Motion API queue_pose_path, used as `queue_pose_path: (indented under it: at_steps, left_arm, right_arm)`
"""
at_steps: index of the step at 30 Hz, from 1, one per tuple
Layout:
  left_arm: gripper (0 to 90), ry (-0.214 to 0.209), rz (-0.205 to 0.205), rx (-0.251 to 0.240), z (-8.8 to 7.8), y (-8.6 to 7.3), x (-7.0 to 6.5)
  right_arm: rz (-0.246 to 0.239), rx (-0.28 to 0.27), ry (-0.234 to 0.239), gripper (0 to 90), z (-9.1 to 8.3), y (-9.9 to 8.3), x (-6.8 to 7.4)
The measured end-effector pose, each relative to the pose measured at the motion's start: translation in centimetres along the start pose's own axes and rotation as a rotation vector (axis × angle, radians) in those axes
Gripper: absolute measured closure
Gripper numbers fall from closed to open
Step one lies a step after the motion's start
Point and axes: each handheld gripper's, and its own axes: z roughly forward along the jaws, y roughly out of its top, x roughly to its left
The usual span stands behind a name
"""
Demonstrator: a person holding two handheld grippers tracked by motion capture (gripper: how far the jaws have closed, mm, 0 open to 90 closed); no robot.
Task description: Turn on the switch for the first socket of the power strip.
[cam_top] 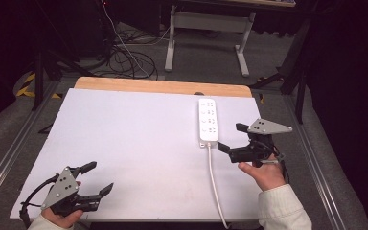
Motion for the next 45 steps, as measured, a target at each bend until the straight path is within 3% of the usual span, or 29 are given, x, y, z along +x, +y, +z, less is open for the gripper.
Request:
queue_pose_path:
  at_steps: [2,4,6,11,14,17,24,25,26,29,34,45]
  left_arm:
    - [19.3,-0.001,0.0,0.0,0.0,0.0,0.0]
    - [19.3,-0.004,0.0,0.003,0.0,0.0,0.0]
    - [19.3,-0.004,0.001,0.0,0.0,0.0,0.0]
    - [19.3,-0.003,0.001,0.003,0.0,0.0,0.0]
    - [19.3,-0.002,0.001,0.0,0.0,0.0,0.0]
    - [19.3,-0.003,0.001,0.0,0.0,0.0,0.1]
    - [19.7,-0.009,0.002,-0.001,0.0,0.0,0.0]
    - [19.7,-0.01,0.003,-0.002,0.0,0.0,0.0]
    - [19.7,-0.01,0.002,-0.002,0.0,0.0,0.0]
    - [19.7,-0.011,-0.002,-0.004,0.0,0.0,0.0]
    - [19.7,-0.01,0.005,-0.005,0.0,0.0,0.0]
    - [19.7,-0.013,0.005,-0.006,-0.1,0.0,0.0]
  right_arm:
    - [-0.004,0.007,0.029,7.3,0.2,0.3,-0.1]
    - [0.028,0.043,0.044,14.9,0.6,0.7,-0.3]
    - [0.027,0.058,0.084,22.4,1.1,1.0,-0.5]
    - [0.027,0.072,0.059,34.9,2.1,1.4,-0.8]
    - [0.051,0.094,0.03,49.0,3.1,1.4,-1.2]
    - [0.085,0.107,0.071,53.9,3.8,1.4,-1.3]
    - [0.003,0.105,0.088,55.0,5.5,1.3,-1.4]
    - [0.022,0.146,0.128,67.9,6.2,1.0,-1.7]
    - [0.034,0.151,0.146,68.3,6.5,0.9,-1.8]
    - [0.01,0.171,0.105,73.0,7.1,0.8,-1.7]
    - [0.019,0.218,0.043,73.8,8.6,0.3,-2.0]
    - [0.04,0.253,0.002,86.2,11.9,-0.9,-3.3]
